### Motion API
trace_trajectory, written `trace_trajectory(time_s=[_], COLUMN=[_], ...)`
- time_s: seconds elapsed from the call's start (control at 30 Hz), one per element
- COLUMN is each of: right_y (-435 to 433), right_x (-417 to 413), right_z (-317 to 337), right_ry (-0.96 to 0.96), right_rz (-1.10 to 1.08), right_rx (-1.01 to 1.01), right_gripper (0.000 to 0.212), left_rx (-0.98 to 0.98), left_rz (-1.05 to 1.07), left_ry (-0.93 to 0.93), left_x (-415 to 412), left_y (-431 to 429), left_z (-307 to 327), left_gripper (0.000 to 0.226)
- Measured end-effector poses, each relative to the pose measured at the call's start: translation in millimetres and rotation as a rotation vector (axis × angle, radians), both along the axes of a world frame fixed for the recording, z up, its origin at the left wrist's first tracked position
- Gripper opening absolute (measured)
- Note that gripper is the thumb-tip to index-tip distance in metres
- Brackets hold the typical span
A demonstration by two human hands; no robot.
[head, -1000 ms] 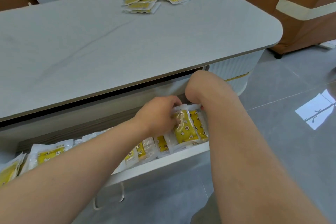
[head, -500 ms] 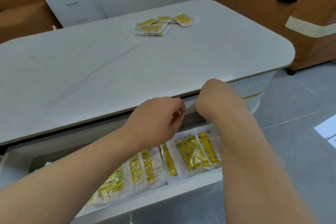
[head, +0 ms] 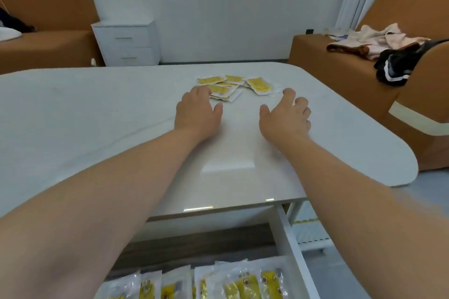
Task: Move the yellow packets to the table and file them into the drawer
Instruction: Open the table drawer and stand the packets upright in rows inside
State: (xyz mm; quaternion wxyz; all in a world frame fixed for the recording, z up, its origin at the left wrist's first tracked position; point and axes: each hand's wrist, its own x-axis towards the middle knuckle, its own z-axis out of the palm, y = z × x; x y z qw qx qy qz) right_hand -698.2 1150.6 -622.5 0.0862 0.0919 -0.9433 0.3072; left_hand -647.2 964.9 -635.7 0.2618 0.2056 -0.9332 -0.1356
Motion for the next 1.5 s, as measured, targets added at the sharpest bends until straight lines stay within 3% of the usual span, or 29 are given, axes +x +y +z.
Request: trace_trajectory(time_s=[0.23,0.37,0.47,0.57,0.73,0.83,0.9,1.03,1.5], right_y=[-28.6,-63.2,-87.9,-100.3,-117.0,-123.1,-120.5,-105.5,-58.7], right_x=[-143.7,-202.7,-233.8,-249.8,-256.6,-243.2,-230.5,-193.1,16.6], right_z=[-18.3,-16.5,-19.7,-19.9,-23.2,-24.3,-26.0,-23.4,-21.9], right_ry=[-0.001,0.139,0.124,-0.037,0.007,0.022,0.025,0.034,0.054], right_rz=[0.037,0.190,0.303,0.404,0.495,0.558,0.569,0.599,0.667], right_rx=[0.142,0.225,0.319,0.409,0.420,0.412,0.410,0.413,0.460], right_gripper=[0.086,0.089,0.091,0.091,0.088,0.075,0.072,0.066,0.068], left_rx=[-0.054,-0.059,0.111,0.083,-0.005,-0.041,-0.035,-0.018,-0.060], left_rz=[0.084,0.167,0.219,0.168,0.070,-0.016,-0.065,-0.102,-0.037], left_ry=[0.053,0.052,-0.140,-0.403,-0.468,-0.461,-0.458,-0.474,-0.482], left_x=[-94.5,-138.7,-167.2,-180.5,-185.2,-182.2,-177.3,-147.4,71.8], left_y=[-29.6,-61.4,-82.2,-88.1,-89.4,-87.4,-86.9,-77.8,-26.1], left_z=[-5.0,-4.8,-7.4,-11.4,-11.8,-10.1,-12.9,-12.3,-16.1], left_gripper=[0.058,0.065,0.084,0.092,0.084,0.084,0.073,0.072,0.088])
